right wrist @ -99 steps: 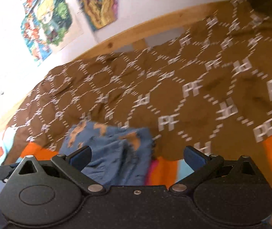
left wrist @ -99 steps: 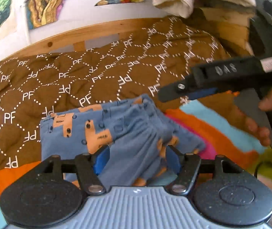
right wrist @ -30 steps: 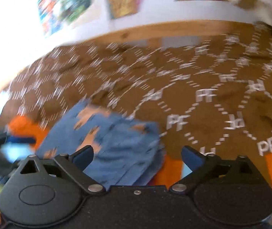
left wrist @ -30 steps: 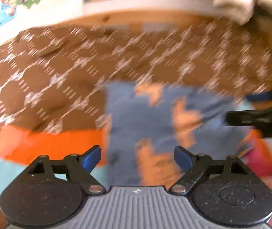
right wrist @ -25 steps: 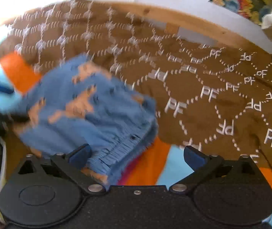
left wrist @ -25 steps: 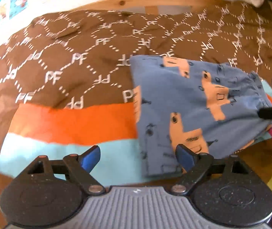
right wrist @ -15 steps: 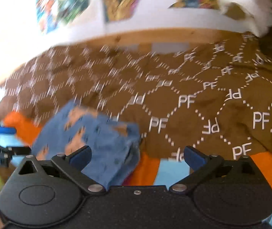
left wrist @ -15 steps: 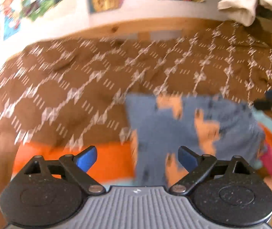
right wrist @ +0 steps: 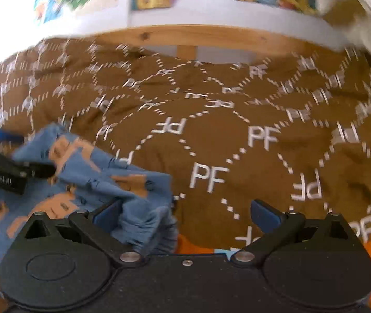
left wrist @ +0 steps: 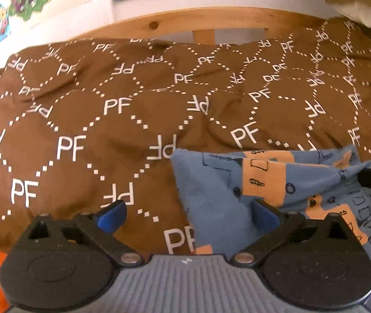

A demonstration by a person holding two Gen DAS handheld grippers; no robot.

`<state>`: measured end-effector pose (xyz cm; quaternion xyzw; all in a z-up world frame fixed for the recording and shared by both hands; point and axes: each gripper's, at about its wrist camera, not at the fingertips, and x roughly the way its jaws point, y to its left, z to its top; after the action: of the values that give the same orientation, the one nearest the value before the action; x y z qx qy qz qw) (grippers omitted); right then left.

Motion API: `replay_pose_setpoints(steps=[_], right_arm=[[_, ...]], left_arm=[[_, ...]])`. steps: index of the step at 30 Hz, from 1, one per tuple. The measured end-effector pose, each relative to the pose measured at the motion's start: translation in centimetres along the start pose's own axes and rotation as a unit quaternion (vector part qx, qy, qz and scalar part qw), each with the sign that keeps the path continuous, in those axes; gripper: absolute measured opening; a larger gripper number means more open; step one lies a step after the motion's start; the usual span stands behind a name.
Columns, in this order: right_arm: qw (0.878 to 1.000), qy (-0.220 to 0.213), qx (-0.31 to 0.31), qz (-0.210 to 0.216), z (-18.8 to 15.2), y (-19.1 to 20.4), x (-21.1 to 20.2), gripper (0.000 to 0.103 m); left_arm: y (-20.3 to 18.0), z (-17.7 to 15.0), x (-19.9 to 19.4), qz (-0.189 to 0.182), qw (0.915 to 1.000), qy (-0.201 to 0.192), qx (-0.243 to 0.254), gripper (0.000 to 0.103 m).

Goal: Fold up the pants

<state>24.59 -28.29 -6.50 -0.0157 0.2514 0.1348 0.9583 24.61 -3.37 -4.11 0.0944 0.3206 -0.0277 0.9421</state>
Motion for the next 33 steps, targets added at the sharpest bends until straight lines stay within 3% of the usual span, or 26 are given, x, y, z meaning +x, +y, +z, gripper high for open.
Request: replay_pose_setpoints(steps=[4, 7, 12, 19, 25, 33], right_arm=[[1.0, -0.015, -0.006, -0.012, 0.3, -0.1, -1.2, 0.102], [0.999, -0.015, 0.042, -0.008, 0.7, -1.2, -2.2, 0.102], [0.995, 0.0, 0.091, 0.03, 0.7, -2.1, -4.4, 0.102], [0.997, 0.047, 0.016, 0.063, 0.2, 0.9, -5.8, 0.102], [0.991, 0.114, -0.044, 0.061, -1.1, 2.5, -4.6, 0.102], [0.983, 0.141, -0.049, 0.106, -1.5, 1.1, -3.9, 0.102]], left_arm=[[0.9, 0.3, -0.9, 0.023, 0.9997, 0.001, -0.008, 0.103], [1.8, 0.2, -1.7, 0.042, 0.9989, 0.008, -0.021, 0.103], [2.3, -0.3, -3.9, 0.054, 0.9965, 0.01, -0.063, 0.102], [1.6, -1.5, -6.1, 0.052, 0.9946, 0.027, -0.085, 0.103], [1.1, -3.4, -5.7, 0.069, 0.9939, 0.063, -0.057, 0.103], [2.3, -3.7, -5.6, 0.045, 0.9927, 0.073, -0.085, 0.103]])
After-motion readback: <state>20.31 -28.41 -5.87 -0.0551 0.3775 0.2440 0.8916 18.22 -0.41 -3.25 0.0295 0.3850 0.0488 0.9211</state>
